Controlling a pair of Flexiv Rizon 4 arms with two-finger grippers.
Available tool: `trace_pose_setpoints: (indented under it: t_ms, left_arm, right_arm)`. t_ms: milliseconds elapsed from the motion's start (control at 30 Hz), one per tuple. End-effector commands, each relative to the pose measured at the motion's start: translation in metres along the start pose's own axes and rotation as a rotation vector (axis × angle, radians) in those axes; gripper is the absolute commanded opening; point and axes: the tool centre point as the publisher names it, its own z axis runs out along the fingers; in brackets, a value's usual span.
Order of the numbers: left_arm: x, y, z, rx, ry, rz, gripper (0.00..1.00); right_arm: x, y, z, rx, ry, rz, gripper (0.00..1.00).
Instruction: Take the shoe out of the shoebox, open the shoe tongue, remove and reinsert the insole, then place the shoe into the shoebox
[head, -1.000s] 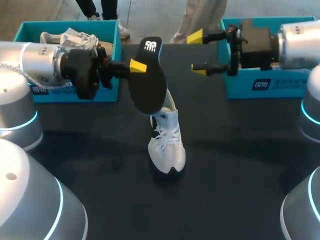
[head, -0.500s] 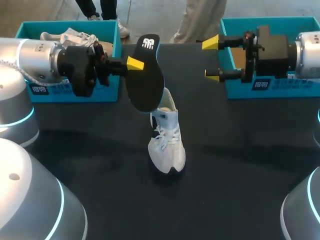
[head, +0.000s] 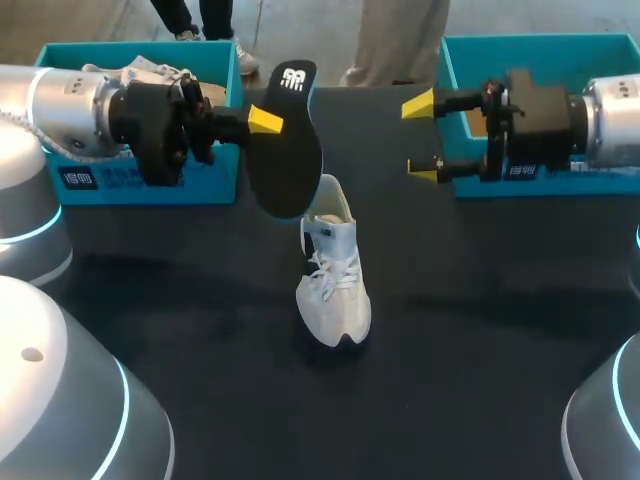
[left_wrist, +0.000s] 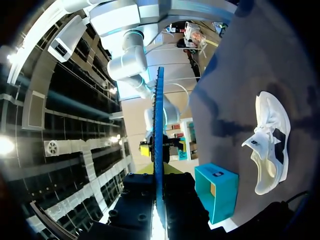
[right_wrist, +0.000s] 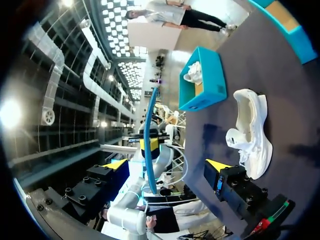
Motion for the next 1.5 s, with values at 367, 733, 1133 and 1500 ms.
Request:
trace_pose_setpoints:
  t_ms: [367, 733, 1133, 1500]
  left_arm:
    - [0.001, 0.002, 0.001, 0.003, -0.001, 0.002, 0.00]
    - [0.001, 0.002, 0.001, 0.003, -0.001, 0.002, 0.00]
    - [-0.004, -0.004, 0.001, 0.031, -0.025, -0.330, 0.00]
    - [0.009, -0.016, 0.002, 0.060, -0.107, -0.929, 0.00]
  right_arm:
    - [-0.004, -0.004, 0.002, -0.013, 0.009, -0.002, 1.00]
    - [-0.004, -0.004, 0.002, -0.013, 0.009, -0.002, 1.00]
    - [-0.004, -0.004, 0.002, -0.013, 0.009, -0.002, 1.00]
    - [-0.004, -0.004, 0.002, -0.013, 0.009, -0.002, 1.00]
